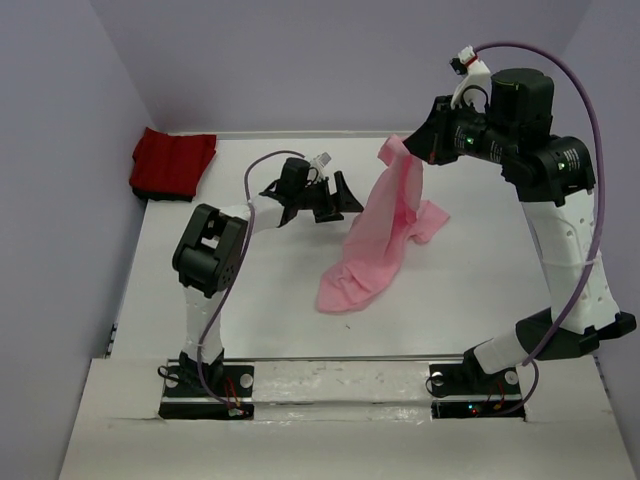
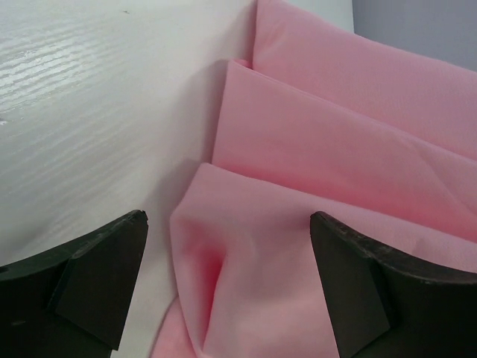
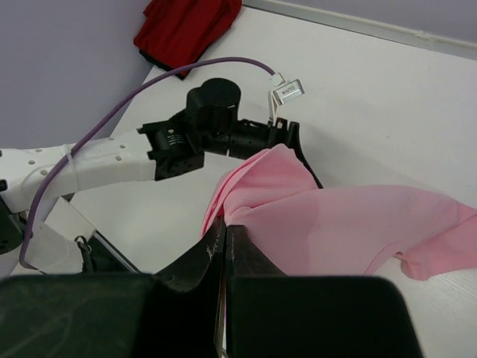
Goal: Fold and stack the t-shirts
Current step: Flatten out the tshirt
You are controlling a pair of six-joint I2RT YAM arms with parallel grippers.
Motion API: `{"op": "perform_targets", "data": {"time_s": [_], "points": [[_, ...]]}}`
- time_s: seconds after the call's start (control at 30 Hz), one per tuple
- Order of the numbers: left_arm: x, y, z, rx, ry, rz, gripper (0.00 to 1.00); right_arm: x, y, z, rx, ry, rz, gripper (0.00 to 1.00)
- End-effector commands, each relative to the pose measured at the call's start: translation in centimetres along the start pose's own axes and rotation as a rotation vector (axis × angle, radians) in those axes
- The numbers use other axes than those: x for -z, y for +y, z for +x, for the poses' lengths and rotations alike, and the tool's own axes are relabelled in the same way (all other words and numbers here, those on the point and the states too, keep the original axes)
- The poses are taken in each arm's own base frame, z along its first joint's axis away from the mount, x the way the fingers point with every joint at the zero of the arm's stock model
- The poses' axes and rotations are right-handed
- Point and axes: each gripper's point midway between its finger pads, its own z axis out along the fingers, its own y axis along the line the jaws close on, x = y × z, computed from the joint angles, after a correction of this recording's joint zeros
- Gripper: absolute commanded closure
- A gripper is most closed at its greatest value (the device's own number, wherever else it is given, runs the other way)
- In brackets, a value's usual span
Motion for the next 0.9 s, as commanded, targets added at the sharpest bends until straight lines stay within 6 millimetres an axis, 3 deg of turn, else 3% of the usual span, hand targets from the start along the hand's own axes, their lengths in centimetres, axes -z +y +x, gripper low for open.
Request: {"op": "perform_targets", "data": {"time_s": [0.0, 0.2, 0.37, 0.57, 0.6, 0.63, 0.67, 0.87], "points": [[-1.6, -1.6, -0.4, -0.019, 0.008, 0.091, 0.01, 1.8, 1.3, -2.4, 0.053, -0.087, -0.034, 1.00], [-3.0, -3.8, 1.4, -0.014, 0.094, 0.220, 0.22, 1.6, 0.9, -2.5, 0.047, -0.083, -0.012, 1.00], [-2.6, -6.1, 2.6, -0.030, 0.147, 0.311, 0.22, 1.2, 0.4, -2.2, 0.041, -0.072, 0.008, 1.00], [-1.7, -7.6, 3.9, -0.012, 0.195, 0.395, 0.47, 0.8, 0.0, -2.0, 0.037, -0.063, 0.020, 1.00], [-1.7, -7.8, 4.2, -0.011, 0.204, 0.400, 0.66, 0.9, 0.0, -2.0, 0.036, -0.062, 0.022, 1.00], [-1.7, -7.9, 4.4, -0.013, 0.209, 0.403, 0.79, 0.8, -0.1, -2.0, 0.035, -0.061, 0.028, 1.00], [-1.7, -7.7, 4.8, -0.008, 0.216, 0.400, 1.00, 0.6, -0.3, -1.9, 0.033, -0.057, 0.032, 1.00], [-1.2, -6.4, 4.8, 0.006, 0.168, 0.336, 1.00, 0.9, -1.4, -1.9, 0.035, -0.065, 0.095, 1.00]]}}
